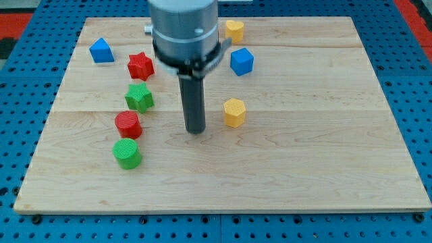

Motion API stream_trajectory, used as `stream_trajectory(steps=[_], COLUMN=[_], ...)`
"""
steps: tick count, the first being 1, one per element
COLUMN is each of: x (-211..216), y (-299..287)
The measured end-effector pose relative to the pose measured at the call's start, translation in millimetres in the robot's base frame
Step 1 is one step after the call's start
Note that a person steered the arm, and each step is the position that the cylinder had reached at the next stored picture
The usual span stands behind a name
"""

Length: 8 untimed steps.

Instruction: Move the yellow hexagon to the center

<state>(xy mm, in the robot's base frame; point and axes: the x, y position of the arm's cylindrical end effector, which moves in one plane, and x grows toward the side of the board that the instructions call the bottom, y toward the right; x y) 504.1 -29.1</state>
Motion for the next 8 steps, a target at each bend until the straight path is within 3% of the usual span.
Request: stream_trajectory(steps=[1,2,3,4,5,6,7,8], x=[1,-31,-20,-15,-51,-94,-86,-82], y=[70,95,108,57,38,105,103,184])
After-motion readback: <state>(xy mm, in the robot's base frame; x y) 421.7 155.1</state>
